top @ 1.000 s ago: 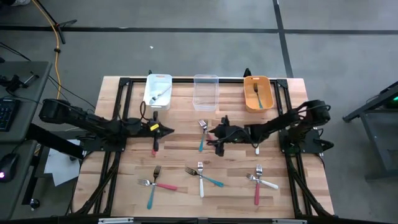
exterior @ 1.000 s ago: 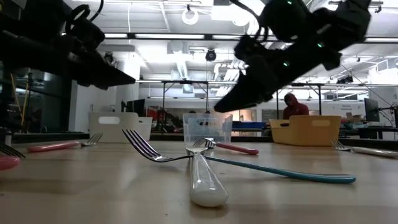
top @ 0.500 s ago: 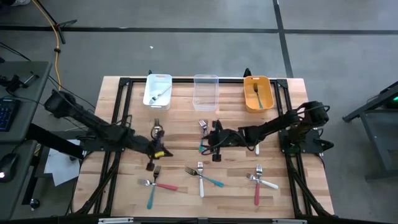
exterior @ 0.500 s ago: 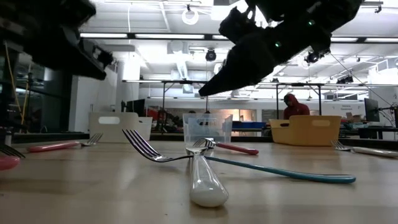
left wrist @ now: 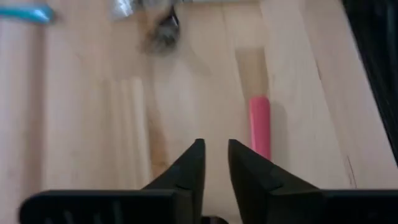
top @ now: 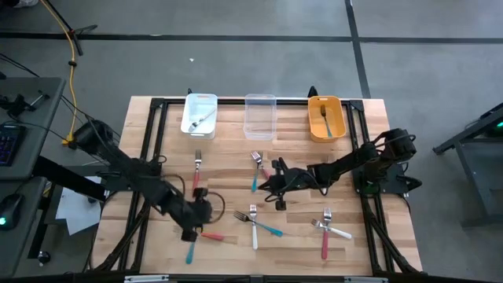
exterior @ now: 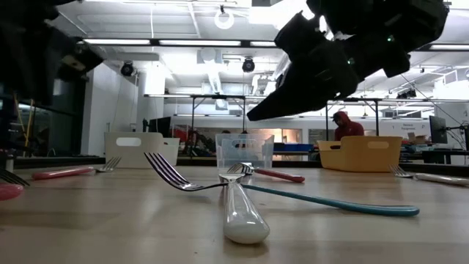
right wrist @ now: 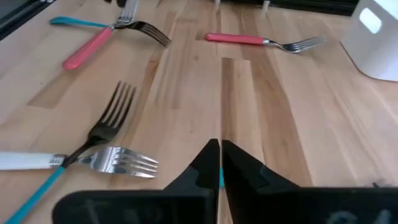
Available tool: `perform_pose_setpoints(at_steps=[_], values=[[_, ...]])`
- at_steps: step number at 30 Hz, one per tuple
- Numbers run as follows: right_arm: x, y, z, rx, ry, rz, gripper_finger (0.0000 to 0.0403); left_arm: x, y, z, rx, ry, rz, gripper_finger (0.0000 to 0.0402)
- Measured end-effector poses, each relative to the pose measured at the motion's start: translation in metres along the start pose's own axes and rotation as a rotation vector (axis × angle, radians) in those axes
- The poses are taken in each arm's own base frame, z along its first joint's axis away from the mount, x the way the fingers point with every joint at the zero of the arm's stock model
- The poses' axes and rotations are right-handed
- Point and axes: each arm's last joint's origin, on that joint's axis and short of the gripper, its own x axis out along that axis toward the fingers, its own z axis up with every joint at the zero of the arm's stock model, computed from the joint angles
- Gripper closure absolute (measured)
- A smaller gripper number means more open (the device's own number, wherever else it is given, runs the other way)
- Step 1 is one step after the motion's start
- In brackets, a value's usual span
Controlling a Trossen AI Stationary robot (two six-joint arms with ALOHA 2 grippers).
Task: Sort silverware by color (type)
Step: Put the bottom left pink fork into the transparent bin
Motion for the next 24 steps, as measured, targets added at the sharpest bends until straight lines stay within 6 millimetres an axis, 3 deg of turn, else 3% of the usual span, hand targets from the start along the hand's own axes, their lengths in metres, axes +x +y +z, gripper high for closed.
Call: perform_pose_setpoints(at_steps=[13, 24], values=[[-0.003, 0.018, 0.000, -0.043, -0.002, 0.024, 0.0382, 0.042, -0.043, 0.011, 0.006, 0.280, 0.095, 0.0231], [-0.005, 0.030, 0.000, -0.074, -0.002, 0.011, 0.0382, 0.064, -0.051, 0.006, -0.002, 0.396, 0.107, 0.0232]])
